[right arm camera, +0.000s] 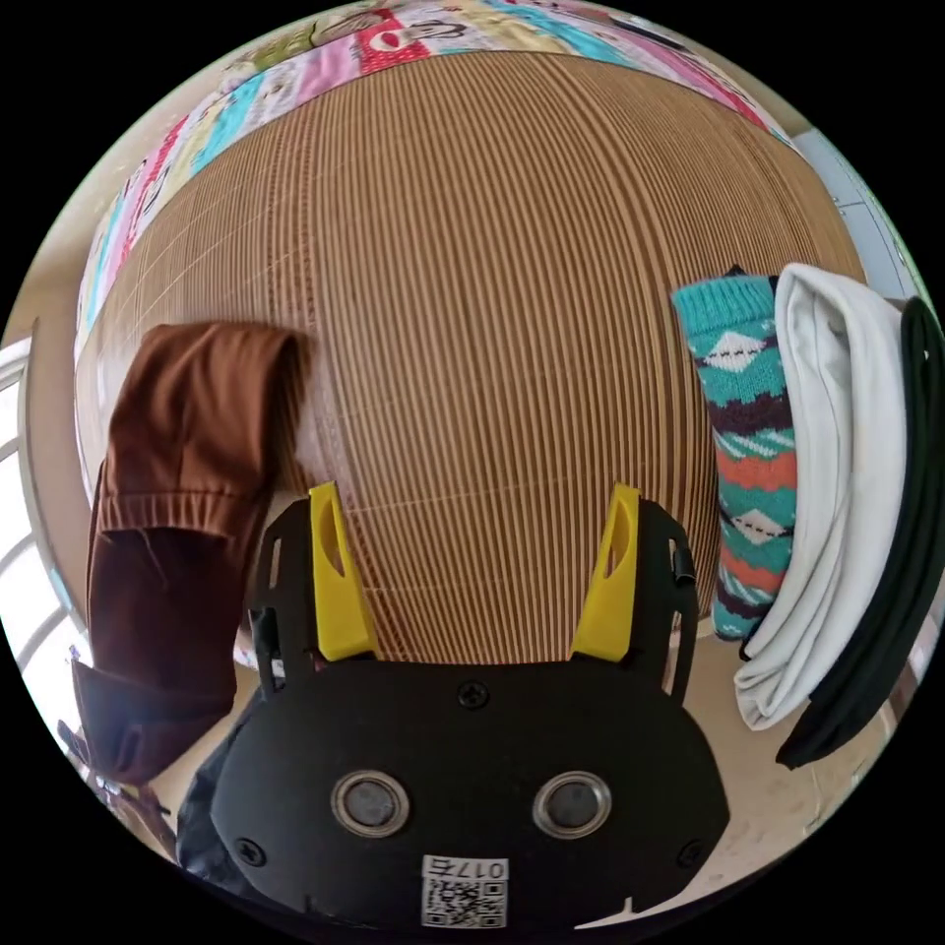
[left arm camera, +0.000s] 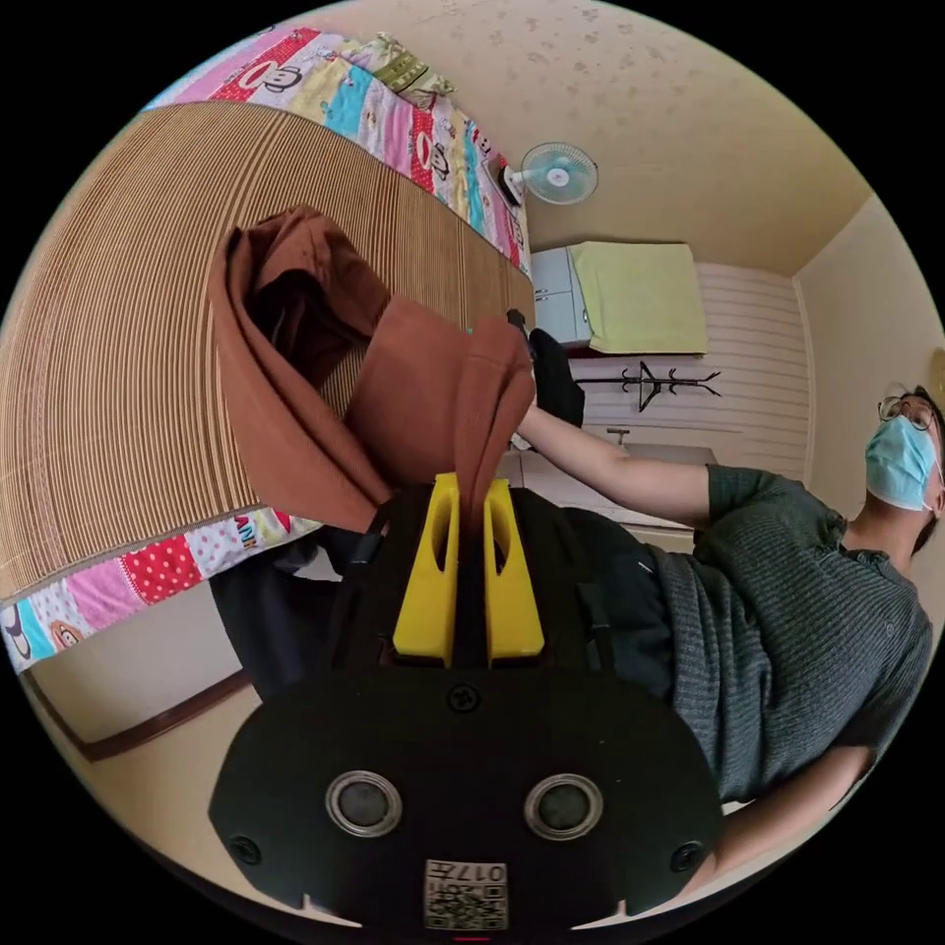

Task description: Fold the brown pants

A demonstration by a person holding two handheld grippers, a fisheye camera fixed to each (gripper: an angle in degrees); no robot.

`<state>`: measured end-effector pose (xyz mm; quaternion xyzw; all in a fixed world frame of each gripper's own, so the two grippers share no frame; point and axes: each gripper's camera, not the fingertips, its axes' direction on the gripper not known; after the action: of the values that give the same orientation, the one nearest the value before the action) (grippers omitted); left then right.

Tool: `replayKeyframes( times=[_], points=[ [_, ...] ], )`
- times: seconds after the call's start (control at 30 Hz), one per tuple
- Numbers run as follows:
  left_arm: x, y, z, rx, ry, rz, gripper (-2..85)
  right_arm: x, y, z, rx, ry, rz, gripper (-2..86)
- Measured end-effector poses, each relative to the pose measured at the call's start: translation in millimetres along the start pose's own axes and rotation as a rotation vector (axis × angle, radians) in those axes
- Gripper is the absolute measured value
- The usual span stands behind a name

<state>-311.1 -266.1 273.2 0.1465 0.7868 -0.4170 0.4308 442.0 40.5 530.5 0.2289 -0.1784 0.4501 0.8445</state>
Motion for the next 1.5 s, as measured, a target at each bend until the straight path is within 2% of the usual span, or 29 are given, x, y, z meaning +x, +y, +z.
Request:
replayKeyframes(
  times=[0.1,0.23,0.27,0.43,0.8,1.13,1.5],
  points=[
    [2.7,-4.3,13.0,-0.119,-0.036,-0.021,4.2,11.7,3.7,1.1,0.155,-0.032,-0.041,36.0],
    [-5.9,-8.1,18.6,-0.198,-0.023,-0.055,4.1,21.3,14.4,28.4,0.176,0.012,-0.032,38.1],
    [-9.4,-9.5,16.3,-0.204,-0.007,-0.074,4.1,19.0,25.1,32.9,0.243,0.065,-0.040,38.3],
    [-10.9,-19.7,-6.4,-0.232,0.031,-0.082,4.1,37.3,66.9,34.7,0.533,0.051,-0.025,38.3],
    [-8.0,-24.4,-69.6,-0.189,0.093,-0.117,4.0,83.0,68.7,14.2,0.520,0.056,-0.015,38.3],
    [0.0,-18.5,-155.8,-0.007,0.106,-0.122,3.9,119.0,69.9,-3.6,0.522,0.060,-0.014,38.3],
    [-30.9,38.3,-205.3,0.180,0.245,-0.297,4.0,152.6,72.8,-23.1,0.523,0.063,-0.012,38.3]
  ],
)
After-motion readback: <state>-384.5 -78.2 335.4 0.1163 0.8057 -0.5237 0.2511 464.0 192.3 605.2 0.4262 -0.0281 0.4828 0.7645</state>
